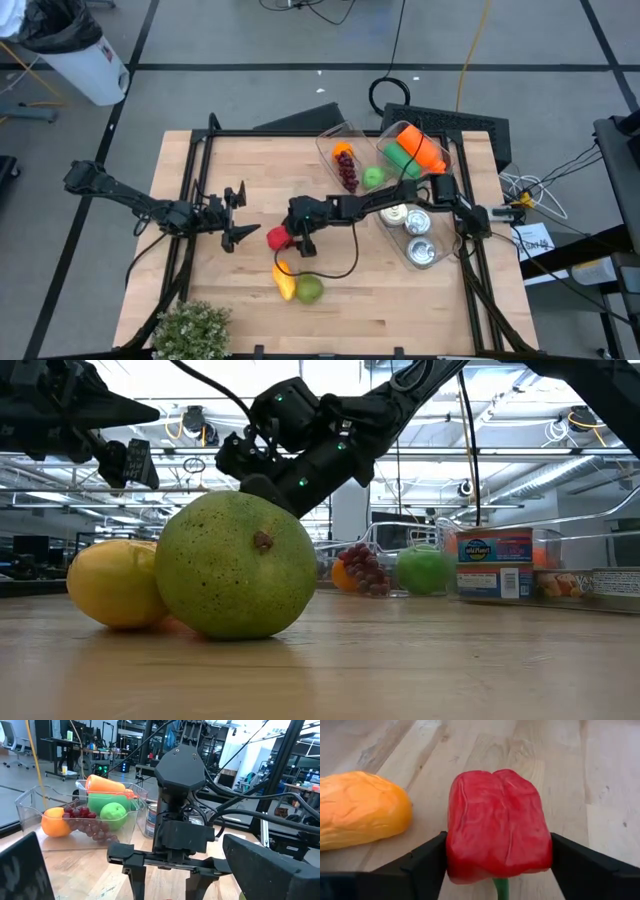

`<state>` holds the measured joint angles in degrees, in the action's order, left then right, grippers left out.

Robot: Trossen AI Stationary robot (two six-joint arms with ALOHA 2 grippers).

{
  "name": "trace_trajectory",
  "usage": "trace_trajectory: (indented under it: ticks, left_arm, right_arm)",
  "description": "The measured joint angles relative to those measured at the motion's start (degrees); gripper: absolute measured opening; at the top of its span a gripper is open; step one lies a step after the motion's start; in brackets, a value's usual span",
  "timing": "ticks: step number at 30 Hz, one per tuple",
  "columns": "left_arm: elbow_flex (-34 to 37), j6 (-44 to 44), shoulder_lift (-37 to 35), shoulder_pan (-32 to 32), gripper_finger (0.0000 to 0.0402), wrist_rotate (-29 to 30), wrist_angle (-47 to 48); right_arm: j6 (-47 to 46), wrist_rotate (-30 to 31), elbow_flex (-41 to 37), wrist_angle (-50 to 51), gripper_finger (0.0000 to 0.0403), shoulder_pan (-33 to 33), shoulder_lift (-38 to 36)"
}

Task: Pick & Place Food Item
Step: Put the red bell pepper into the top left transparent bin

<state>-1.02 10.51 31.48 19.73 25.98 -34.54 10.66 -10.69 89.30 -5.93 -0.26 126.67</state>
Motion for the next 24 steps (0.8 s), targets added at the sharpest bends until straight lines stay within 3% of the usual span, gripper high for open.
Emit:
trace_trajectory:
  ticks: [4, 11, 15, 24]
  left_arm:
    - [0.00, -0.01, 0.00, 0.01, 0.0333, 0.00, 0.02]
    - [0.00, -0.02, 0.00, 0.01, 0.0333, 0.02, 0.02]
    - [0.00, 0.08, 0.00, 0.01, 0.0333, 0.02, 0.02]
    - [-0.02, 0.12, 0.00, 0.02, 0.0333, 0.00, 0.32]
  right_arm:
    - [0.45, -0.02, 0.00, 0.15, 0.0256, 0.50, 0.00]
    - [-0.15, 0.13, 0.00, 0.81, 0.0256, 0.95, -0.02]
    - [-0.63, 0.42, -0.17, 5.69, 0.0256, 1.08, -3.85]
    - [2.18, 13.69, -1.26, 19.62, 0.0256, -0.32, -18.16]
